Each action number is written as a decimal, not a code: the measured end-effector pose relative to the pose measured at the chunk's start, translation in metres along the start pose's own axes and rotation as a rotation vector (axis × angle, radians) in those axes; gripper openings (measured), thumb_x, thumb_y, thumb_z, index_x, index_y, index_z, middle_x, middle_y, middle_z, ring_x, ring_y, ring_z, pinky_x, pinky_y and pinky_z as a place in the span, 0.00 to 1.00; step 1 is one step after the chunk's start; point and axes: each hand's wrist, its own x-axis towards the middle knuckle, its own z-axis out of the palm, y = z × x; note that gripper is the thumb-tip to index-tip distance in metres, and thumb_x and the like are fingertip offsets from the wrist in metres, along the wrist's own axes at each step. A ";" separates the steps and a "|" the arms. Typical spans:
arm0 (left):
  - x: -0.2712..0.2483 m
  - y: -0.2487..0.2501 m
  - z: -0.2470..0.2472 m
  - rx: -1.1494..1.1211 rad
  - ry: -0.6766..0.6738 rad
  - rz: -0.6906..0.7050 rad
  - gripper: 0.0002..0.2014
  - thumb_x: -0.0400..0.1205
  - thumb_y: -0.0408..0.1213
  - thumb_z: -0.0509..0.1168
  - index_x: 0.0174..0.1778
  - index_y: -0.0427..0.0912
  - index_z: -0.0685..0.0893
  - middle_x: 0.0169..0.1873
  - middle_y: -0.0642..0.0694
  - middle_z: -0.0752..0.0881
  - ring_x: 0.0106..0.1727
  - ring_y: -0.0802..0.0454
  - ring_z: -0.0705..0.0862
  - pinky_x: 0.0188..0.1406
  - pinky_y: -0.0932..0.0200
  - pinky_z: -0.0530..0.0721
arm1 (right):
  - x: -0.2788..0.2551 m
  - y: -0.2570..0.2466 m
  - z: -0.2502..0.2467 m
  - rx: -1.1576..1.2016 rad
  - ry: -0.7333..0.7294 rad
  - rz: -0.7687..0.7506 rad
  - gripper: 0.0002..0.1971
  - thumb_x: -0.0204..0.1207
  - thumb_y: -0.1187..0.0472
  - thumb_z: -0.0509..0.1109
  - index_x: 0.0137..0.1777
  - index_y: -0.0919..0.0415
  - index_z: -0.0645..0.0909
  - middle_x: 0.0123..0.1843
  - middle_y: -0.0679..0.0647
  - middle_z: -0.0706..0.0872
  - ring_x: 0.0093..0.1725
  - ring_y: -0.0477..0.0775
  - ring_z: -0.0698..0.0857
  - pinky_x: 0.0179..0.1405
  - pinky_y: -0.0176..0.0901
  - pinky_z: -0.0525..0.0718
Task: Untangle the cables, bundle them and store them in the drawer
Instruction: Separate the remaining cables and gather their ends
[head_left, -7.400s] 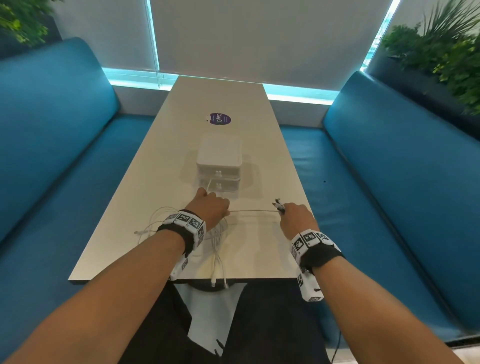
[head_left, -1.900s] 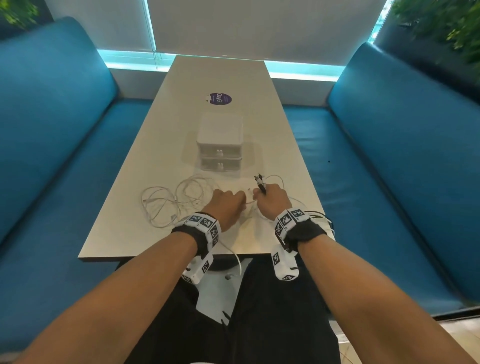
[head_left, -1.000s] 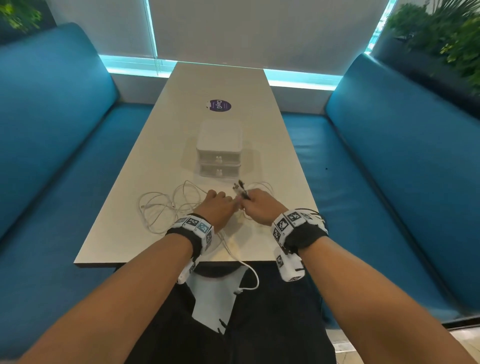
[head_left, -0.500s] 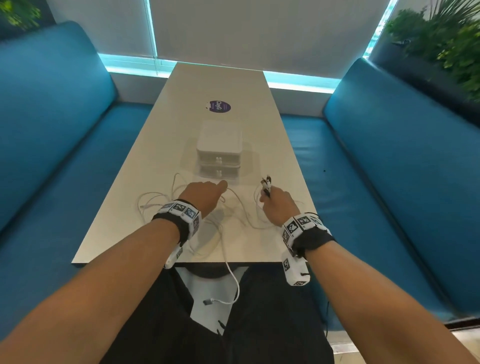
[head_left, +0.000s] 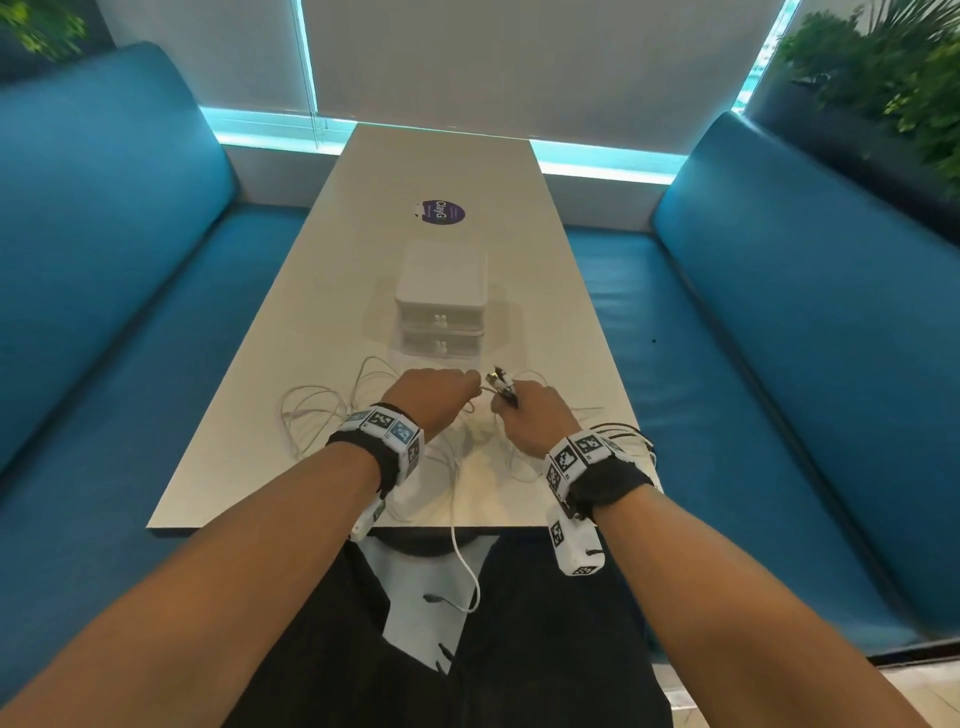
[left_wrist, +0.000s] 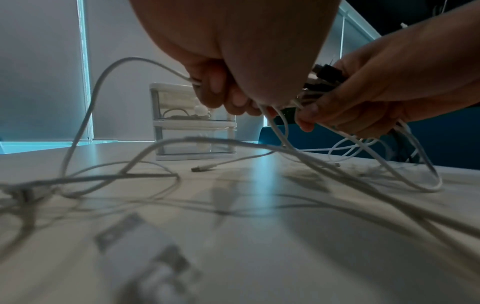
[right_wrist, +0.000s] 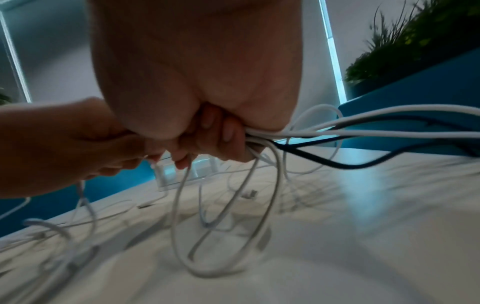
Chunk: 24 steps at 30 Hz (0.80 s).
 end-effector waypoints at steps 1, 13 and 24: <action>0.000 -0.006 0.000 0.005 -0.003 0.011 0.09 0.90 0.40 0.56 0.63 0.44 0.75 0.50 0.45 0.85 0.43 0.42 0.85 0.34 0.53 0.74 | 0.001 0.005 -0.002 -0.039 0.026 0.029 0.13 0.82 0.52 0.62 0.54 0.61 0.82 0.49 0.61 0.87 0.49 0.65 0.85 0.47 0.52 0.84; -0.003 -0.034 -0.006 0.173 -0.037 0.004 0.11 0.89 0.34 0.54 0.65 0.44 0.78 0.55 0.46 0.87 0.55 0.43 0.85 0.59 0.51 0.74 | 0.001 0.036 -0.026 -0.306 0.111 0.197 0.13 0.84 0.52 0.59 0.56 0.58 0.81 0.52 0.58 0.87 0.51 0.63 0.86 0.49 0.50 0.81; 0.002 -0.008 0.000 0.112 -0.120 -0.011 0.14 0.90 0.38 0.54 0.71 0.48 0.75 0.52 0.41 0.85 0.48 0.40 0.86 0.40 0.54 0.75 | 0.006 0.011 -0.012 -0.033 0.155 0.070 0.18 0.86 0.51 0.58 0.61 0.65 0.81 0.58 0.64 0.86 0.59 0.67 0.82 0.55 0.51 0.78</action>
